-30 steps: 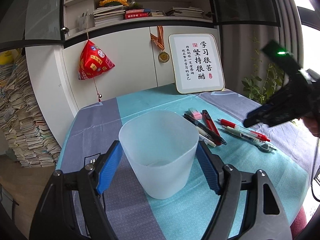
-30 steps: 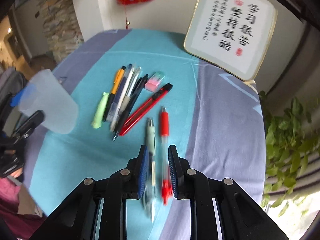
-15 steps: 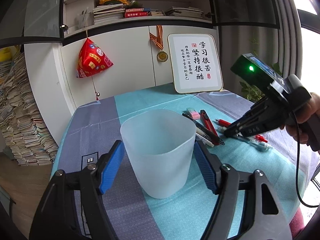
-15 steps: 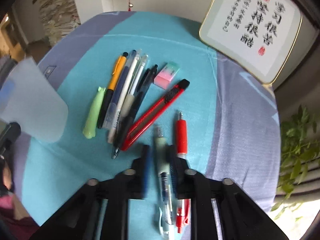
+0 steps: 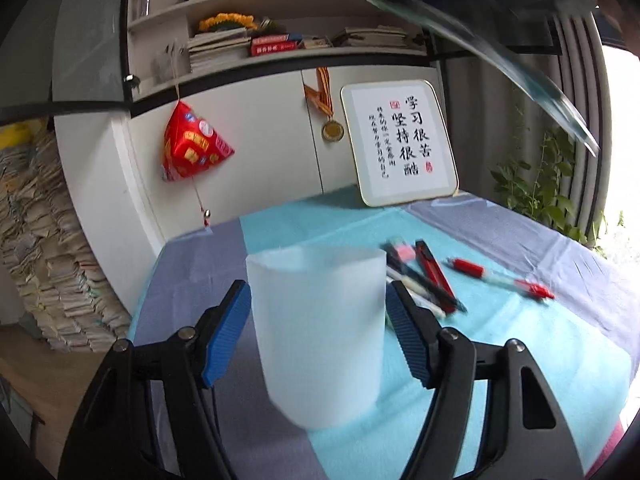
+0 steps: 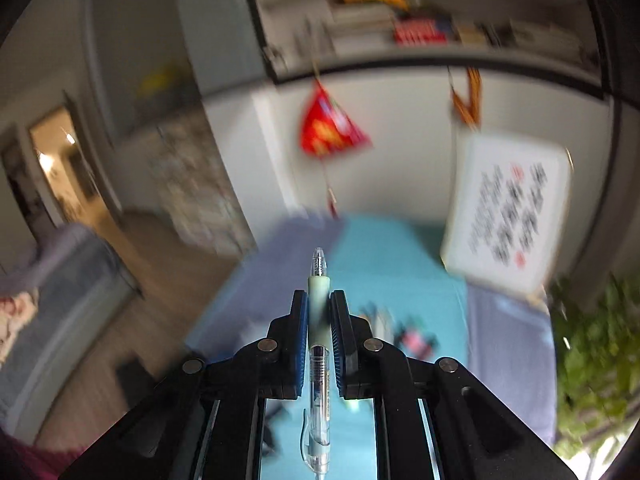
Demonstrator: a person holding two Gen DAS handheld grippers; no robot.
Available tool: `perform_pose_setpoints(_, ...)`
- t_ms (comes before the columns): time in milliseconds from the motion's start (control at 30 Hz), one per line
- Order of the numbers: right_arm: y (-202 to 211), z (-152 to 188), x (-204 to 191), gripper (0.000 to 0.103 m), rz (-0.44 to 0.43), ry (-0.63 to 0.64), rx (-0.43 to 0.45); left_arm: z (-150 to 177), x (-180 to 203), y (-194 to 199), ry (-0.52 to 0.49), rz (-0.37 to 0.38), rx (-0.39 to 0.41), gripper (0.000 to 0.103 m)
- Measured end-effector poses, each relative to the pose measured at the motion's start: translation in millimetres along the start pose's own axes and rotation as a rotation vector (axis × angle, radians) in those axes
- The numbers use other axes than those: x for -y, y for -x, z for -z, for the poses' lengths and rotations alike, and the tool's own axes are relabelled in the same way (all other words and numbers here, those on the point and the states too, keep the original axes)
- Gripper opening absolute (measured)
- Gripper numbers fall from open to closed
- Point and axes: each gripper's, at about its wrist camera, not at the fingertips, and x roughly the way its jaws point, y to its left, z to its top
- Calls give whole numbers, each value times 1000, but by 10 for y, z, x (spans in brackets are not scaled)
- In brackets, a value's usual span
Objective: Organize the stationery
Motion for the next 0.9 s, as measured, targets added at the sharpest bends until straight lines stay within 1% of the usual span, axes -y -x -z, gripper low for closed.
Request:
perform_pose_setpoints(67,-144,-88,-80,12,-44,-7,29,-38,-27,-64,15,30,4,65)
perform_pose_setpoints(133,-419,-118,-131,12,-71,-29,17,-28,-31,-97,25,46,-6,64)
perform_pose_setpoints(233,-827,-82,-168,12,-51,-33,-18,13,-10,-18,9,51,-7,64)
perform_pose_setpoints(300,-979,2,-105,12,-67,-82,-29,48,-25,46,6,57,-18,64)
perform_pose_setpoints(367,-1049,75,-55,12,-82,-104,-22,69,-47,74,13,63,-30,66)
perform_pose_setpoints(433,-1088,170,-50,12,-83,-98,-17,89,-60,76,16,69,-52,67)
perform_pose_setpoints(500,-1059,250,-16,12,-80,-95,-12,116,-71,52,23,75,-93,74)
perform_pose_setpoints(567,-1017,338,-1,12,-74,-99,-7,133,-96,49,42,85,-117,76)
perform_pose_setpoints(667,-907,445,-3,12,-62,-108,22,133,-131,88,85,86,-102,77)
perform_pose_setpoints(733,-848,474,-10,12,-61,-112,38,127,-111,73,82,76,-102,77)
perform_pose_setpoints(800,-824,440,-16,12,-54,-125,54,124,-69,52,66,75,-110,77)
perform_pose_setpoints(900,-774,309,-22,12,-78,-153,91,107,-31,50,62,51,-95,77)
